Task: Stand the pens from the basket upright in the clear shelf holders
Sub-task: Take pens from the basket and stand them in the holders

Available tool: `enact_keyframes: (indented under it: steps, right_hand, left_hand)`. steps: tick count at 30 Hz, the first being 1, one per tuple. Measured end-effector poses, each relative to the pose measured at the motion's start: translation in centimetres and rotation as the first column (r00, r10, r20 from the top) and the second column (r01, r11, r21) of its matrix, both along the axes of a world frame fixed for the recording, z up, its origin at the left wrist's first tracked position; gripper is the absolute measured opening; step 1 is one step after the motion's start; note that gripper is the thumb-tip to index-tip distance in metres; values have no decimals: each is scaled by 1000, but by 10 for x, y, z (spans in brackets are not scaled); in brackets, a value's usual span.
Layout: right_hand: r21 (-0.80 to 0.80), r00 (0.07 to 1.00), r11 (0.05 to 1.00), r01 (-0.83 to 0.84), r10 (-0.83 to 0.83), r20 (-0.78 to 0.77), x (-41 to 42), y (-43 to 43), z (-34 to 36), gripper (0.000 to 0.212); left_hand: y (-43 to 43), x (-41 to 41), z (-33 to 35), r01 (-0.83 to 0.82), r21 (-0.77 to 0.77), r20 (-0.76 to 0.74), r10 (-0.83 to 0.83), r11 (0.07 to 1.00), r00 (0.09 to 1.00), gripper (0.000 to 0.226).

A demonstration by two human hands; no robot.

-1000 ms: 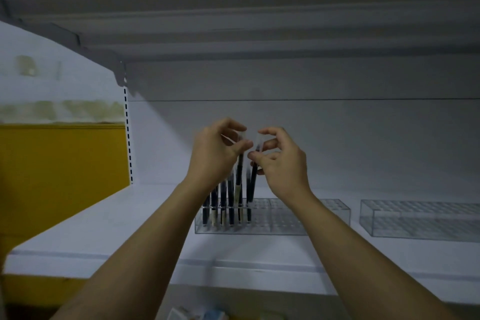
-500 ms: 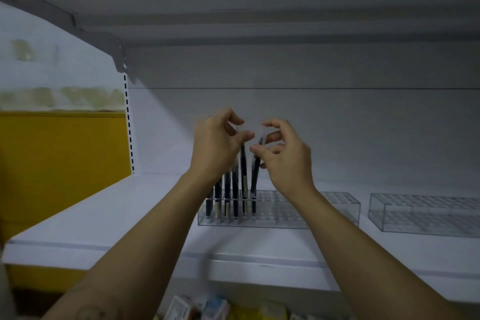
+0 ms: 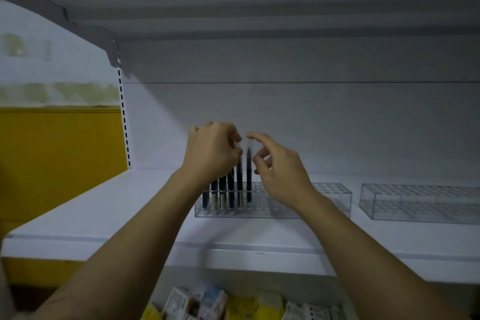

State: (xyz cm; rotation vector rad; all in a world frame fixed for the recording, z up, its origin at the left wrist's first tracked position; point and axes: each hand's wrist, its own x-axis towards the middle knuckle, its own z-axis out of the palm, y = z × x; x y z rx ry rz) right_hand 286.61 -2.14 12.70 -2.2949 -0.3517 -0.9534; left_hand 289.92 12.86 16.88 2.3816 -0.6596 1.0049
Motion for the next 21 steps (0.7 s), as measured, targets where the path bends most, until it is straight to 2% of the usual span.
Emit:
enact_keyframes:
  steps: [4,9,13,18,21]
  right_hand:
    - [-89,998,996,12,-18,-68,-6,-1,7,49]
    - [29,989,999,-14,18,-144,-7,3,13,42]
    - [21,985,1000,19,-15,-171,-10,8,12,39]
    - [-92,984,993,79,-93,-149,-30,6,11,57]
    - [-110,986,985,130,-140,-92,-45,-2,14,56]
  left_hand:
    - [-2,-4,-2,-92,85,46,89,992,995,22]
    - [1,-9,-2,-175,143,61,168,974,984,27]
    - [1,-15,-3,-179,149,54,173,972,983,28]
    - [2,-27,-3,-175,178,57,167,968,984,36]
    - [10,-41,-5,-163,126,74,155,979,985,42]
